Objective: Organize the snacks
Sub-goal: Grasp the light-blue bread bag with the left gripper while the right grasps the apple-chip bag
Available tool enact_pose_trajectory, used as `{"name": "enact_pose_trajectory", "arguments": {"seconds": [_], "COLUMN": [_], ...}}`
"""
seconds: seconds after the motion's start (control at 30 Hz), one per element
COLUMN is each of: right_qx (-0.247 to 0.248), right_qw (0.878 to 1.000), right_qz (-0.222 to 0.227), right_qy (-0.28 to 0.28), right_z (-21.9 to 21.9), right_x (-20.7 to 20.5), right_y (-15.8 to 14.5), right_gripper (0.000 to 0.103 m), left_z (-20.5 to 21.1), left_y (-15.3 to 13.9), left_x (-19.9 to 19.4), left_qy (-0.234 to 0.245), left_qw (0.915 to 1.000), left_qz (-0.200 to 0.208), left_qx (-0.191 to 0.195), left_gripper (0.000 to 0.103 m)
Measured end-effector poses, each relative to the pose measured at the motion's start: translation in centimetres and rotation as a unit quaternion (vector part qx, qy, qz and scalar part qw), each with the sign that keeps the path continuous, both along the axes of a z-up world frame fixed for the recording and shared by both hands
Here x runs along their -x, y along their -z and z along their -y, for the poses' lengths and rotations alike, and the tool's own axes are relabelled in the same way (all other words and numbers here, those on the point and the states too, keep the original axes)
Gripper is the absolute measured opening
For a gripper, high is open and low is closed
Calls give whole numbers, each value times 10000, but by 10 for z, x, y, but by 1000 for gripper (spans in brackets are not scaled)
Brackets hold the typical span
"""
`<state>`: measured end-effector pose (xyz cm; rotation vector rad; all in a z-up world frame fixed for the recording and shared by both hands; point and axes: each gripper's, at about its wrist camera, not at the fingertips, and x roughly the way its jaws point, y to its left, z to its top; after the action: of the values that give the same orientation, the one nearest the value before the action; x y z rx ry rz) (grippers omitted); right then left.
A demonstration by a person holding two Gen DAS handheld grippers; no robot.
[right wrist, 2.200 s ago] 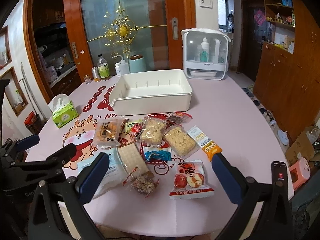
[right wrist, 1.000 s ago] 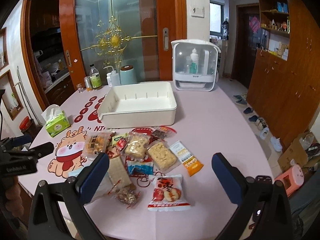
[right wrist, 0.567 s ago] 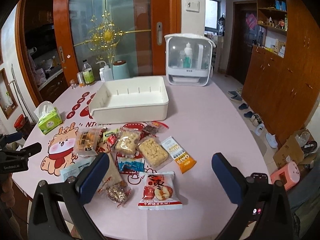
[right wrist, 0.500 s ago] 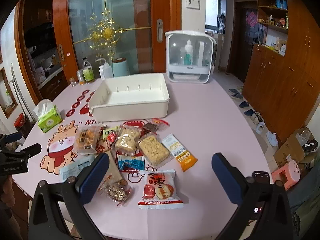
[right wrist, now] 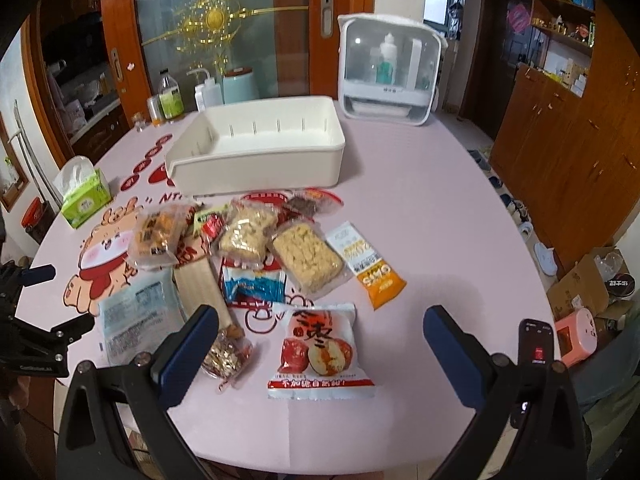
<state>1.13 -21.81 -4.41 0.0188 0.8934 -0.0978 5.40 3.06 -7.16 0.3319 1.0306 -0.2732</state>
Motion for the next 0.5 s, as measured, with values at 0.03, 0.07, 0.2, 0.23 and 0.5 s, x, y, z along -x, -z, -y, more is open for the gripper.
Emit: {"name": "enact_pose_trajectory", "arguments": {"seconds": [0.03, 0.07, 0.2, 0.23, 0.5], "right_qx": [6, 11, -13, -19, -55], "right_qw": [10000, 10000, 9995, 9994, 9969], "right_qz": [-35, -82, -302, -360, -785], "right_qy": [5, 4, 4, 4, 16], "right_z": [0, 0, 1, 1, 3], "right_x": [-1, -3, -9, -10, -21], "right_y": [3, 6, 24, 28, 62], "right_gripper": [103, 103, 103, 103, 103], "left_z": [1, 1, 4, 5, 8], "left_y": [8, 11, 32, 38, 67], "left_x": [-2, -4, -10, -12, -25], "left_qy": [59, 87, 284, 330, 573], "left_qw": [9999, 9999, 9987, 9982, 9934], "left_qz": [-72, -110, -345, -426, -912], "left_qx": [-61, -98, -243, -262, -399], "left_gripper": [103, 103, 103, 103, 103]}}
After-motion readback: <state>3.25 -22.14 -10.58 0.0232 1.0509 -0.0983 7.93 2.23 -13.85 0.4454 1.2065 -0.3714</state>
